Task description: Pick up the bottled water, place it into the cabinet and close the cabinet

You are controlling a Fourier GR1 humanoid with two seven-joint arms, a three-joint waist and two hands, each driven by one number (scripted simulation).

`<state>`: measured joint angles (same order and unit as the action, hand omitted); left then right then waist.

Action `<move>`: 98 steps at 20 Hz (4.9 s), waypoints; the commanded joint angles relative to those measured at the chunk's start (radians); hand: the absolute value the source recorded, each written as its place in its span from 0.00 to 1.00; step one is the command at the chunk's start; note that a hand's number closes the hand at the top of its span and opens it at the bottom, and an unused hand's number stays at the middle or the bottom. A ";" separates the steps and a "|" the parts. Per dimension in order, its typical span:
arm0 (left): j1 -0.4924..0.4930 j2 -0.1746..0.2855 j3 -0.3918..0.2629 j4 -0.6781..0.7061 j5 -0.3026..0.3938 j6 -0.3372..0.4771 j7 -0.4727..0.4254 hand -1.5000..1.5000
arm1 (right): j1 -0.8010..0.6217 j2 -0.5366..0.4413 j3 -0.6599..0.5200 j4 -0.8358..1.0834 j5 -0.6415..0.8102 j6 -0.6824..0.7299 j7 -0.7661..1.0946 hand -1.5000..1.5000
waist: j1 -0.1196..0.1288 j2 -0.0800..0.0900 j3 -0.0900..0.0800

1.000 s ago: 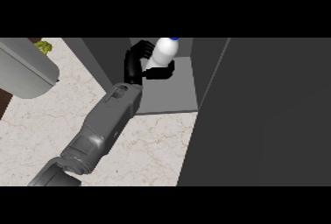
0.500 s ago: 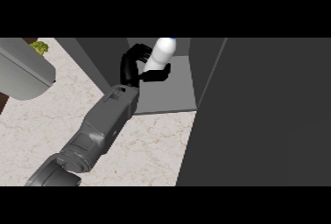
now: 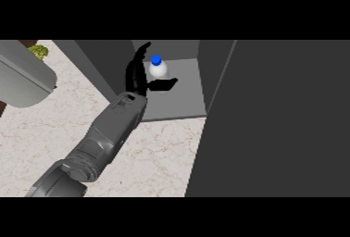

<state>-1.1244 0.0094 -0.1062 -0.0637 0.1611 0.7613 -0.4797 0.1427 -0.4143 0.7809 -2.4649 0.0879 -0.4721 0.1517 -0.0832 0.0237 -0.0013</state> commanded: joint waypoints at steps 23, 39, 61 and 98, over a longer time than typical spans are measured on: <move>0.087 -0.009 0.117 -0.210 0.154 -0.460 -0.293 1.00 | 0.052 -0.055 0.019 -0.142 0.020 -0.009 0.079 0.00 | 0.033 -0.018 -0.001; 0.390 0.008 -0.061 -0.606 0.321 -0.769 -0.133 1.00 | 0.065 -0.084 0.009 -0.126 0.070 -0.073 0.064 0.00 | 0.108 -0.047 0.001; 1.255 0.249 -0.241 -1.589 0.392 -0.783 0.023 1.00 | -0.169 -0.088 0.167 -0.121 -0.040 0.100 0.209 1.00 | 0.133 -0.038 -0.001; 1.829 0.505 0.239 -1.972 0.711 -1.137 0.054 1.00 | -1.038 0.413 -0.524 1.014 -0.262 0.293 0.250 1.00 | 0.110 -0.021 0.001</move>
<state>0.6569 0.5044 0.0884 -2.0007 0.8381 -0.3554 -0.4512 -0.8605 -0.0003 0.3307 -1.5887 -0.1477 -0.2291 0.4512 0.0244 0.0006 -0.0008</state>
